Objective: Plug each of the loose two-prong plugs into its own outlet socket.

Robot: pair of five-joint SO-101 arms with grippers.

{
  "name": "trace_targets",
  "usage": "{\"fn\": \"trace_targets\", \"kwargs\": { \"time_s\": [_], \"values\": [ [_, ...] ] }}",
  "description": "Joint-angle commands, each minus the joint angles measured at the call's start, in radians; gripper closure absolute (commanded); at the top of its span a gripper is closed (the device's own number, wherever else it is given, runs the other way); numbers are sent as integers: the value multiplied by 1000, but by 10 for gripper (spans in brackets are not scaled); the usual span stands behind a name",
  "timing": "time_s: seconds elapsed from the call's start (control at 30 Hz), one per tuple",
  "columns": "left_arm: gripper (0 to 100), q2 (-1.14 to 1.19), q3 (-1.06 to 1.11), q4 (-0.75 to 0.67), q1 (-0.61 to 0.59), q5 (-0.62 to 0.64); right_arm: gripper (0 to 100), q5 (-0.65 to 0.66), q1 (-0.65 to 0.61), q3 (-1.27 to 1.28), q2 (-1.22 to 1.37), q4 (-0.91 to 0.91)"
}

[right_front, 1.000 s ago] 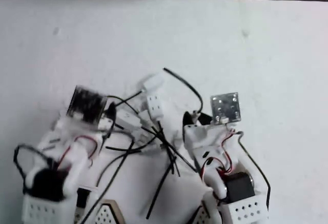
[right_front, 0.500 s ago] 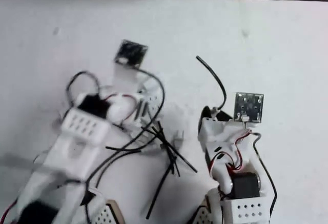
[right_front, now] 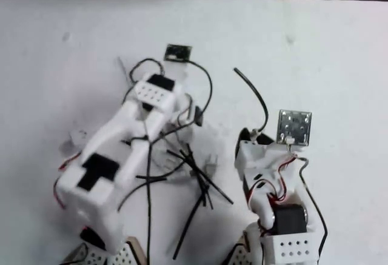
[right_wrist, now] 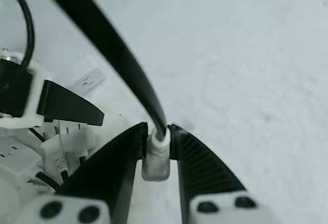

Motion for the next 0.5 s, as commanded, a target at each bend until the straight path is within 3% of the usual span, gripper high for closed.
{"fn": "trace_targets", "kwargs": {
  "time_s": [0.0, 0.2, 0.27, 0.4, 0.47],
  "values": [
    [699, 101, -100, 8, 5, 17, 981, -6, 13, -6, -13, -21],
    [715, 148, -213, 120, 10, 18, 981, -6, 13, -6, -13, -21],
    [776, 148, -249, 141, 10, 15, 981, -6, 13, -6, -13, -21],
    [989, 148, -279, 147, 10, 12, 981, -6, 15, -6, -13, -21],
    [954, 147, -281, 147, 24, 12, 981, -6, 15, -6, -13, -21]
  ]
}}
